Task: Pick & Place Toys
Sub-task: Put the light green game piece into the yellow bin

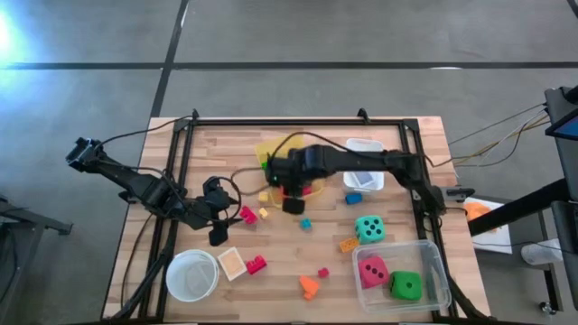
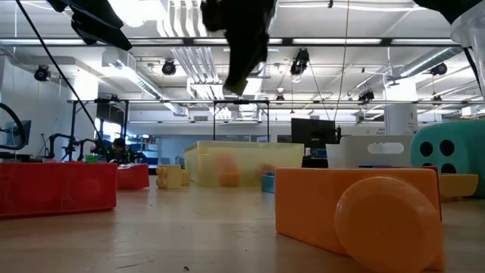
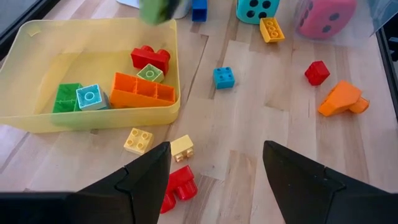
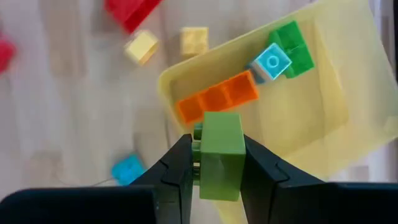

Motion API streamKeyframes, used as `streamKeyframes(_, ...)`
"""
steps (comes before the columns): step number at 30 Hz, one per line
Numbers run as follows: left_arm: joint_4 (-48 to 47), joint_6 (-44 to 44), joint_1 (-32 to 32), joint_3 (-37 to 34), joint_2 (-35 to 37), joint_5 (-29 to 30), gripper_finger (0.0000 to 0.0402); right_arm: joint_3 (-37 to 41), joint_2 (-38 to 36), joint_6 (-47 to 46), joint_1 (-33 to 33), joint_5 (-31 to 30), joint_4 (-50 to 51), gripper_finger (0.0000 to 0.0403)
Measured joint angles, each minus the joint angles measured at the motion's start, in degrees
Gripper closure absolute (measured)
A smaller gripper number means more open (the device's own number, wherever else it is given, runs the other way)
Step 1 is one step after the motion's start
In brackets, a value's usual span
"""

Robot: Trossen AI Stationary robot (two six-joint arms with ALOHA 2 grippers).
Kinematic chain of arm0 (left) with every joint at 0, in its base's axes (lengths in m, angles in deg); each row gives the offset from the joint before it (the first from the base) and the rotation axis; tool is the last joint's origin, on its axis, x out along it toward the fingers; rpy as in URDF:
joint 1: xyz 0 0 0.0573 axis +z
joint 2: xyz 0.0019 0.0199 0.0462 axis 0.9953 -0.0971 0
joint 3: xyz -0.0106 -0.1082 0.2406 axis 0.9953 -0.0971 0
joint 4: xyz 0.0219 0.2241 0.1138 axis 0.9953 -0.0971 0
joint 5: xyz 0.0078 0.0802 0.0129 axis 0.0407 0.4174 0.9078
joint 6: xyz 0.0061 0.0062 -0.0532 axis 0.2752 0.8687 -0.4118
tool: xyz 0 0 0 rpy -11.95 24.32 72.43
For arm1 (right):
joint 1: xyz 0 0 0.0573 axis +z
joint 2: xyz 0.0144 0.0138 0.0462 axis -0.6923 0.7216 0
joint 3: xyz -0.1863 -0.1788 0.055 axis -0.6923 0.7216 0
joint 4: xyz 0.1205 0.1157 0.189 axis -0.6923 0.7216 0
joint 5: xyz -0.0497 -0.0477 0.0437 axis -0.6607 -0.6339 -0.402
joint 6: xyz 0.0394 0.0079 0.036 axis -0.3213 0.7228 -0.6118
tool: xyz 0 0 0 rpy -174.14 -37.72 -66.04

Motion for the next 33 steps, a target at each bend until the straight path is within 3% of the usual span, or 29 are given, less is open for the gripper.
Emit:
streamKeyframes(5,-0.1,0.0,0.0,0.0,0.0,-0.2,0.0144,5.9,0.0,-1.3,-4.4,4.6,-6.2,0.0318)
streamKeyframes(17,-0.2,0.0,0.0,0.0,0.0,-0.6,0.0144,20.0,0.0,-0.5,-8.8,8.3,-14.7,0.0318)
streamKeyframes(33,-0.2,-0.1,0.0,0.0,0.0,-0.6,0.0144,27.8,0.0,-1.0,-8.7,12.5,-25.1,0.0318)
